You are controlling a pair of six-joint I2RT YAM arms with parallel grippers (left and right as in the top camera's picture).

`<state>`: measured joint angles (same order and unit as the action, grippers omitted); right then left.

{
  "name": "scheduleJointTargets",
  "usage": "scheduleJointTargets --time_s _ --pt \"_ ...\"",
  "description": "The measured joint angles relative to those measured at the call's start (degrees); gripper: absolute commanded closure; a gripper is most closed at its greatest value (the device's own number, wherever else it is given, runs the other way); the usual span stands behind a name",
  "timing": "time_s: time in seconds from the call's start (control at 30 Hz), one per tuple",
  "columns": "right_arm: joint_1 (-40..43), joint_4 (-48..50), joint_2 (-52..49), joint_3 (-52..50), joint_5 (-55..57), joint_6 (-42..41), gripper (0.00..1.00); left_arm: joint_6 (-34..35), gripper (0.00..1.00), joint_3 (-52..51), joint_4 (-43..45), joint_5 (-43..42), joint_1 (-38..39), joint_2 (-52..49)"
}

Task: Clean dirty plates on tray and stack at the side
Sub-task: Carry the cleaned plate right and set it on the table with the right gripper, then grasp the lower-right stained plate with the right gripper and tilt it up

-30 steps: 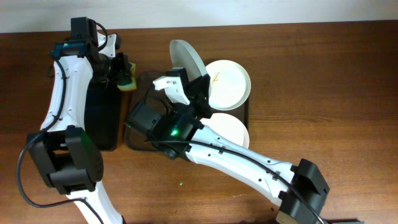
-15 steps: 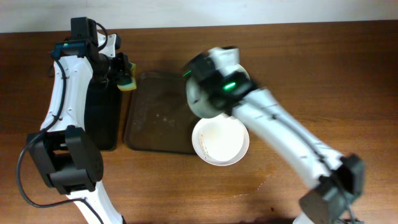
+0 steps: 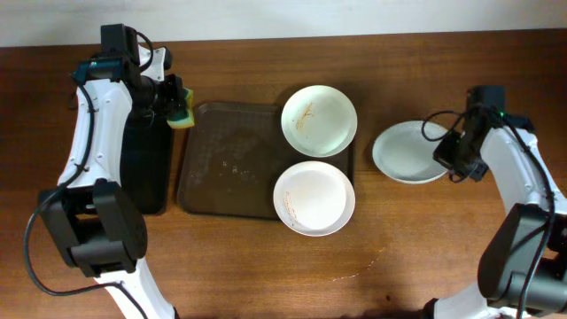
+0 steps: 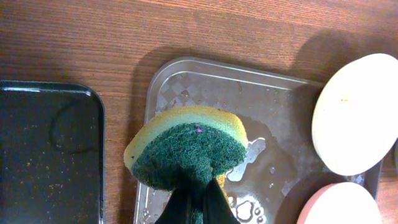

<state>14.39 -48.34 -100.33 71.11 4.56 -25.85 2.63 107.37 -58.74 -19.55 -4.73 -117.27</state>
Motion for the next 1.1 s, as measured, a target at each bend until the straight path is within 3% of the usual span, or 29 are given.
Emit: scheduleJointTargets --time_s 0.1,0.13,0.17,0.2,0.23,0.43,0.6,0.63,0.83,1.1 --pt "2.19 6.34 0.0 -3.58 -0.46 0.81 0.95 0.0 0.99 0.0 0.04 0.0 0.0 0.0" --pt "2.49 7.13 0.0 -3.96 -0.39 1.4 0.9 0.0 0.99 0.0 0.02 0.02 0.0 0.0" --pt "2.56 7.96 0.0 -3.96 -0.37 1.88 0.69 0.02 0.99 0.0 0.04 0.02 0.0 0.0" --pt "2.56 8.15 0.0 -3.96 -0.33 2.25 0.57 0.0 0.99 0.0 0.04 0.02 0.0 0.0" --pt "2.56 7.89 0.0 -3.96 -0.44 2.54 0.52 0.0 0.99 0.0 0.04 0.02 0.0 0.0" --pt "1.51 -4.46 1.77 -1.79 -18.71 7.13 0.51 0.02 0.99 0.0 0.04 0.02 0.0 0.0" --pt "-10.71 -11.47 6.4 -0.83 -26.34 5.97 0.5 0.02 0.99 0.0 0.07 0.0 0.0 0.0" --pt "-15.63 -10.88 6.29 -1.05 -26.71 4.07 0.5 0.0 0.99 0.0 0.04 0.0 0.0 0.0" --pt "-26.69 -7.74 0.63 -2.91 -18.05 -1.53 0.54 0.02 0.99 0.0 -0.13 0.02 0.0 0.0" --pt "-30.36 -5.66 -5.27 -3.26 -15.58 -0.59 0.96 0.02 0.99 0.0 -0.22 0.02 0.0 0.0"
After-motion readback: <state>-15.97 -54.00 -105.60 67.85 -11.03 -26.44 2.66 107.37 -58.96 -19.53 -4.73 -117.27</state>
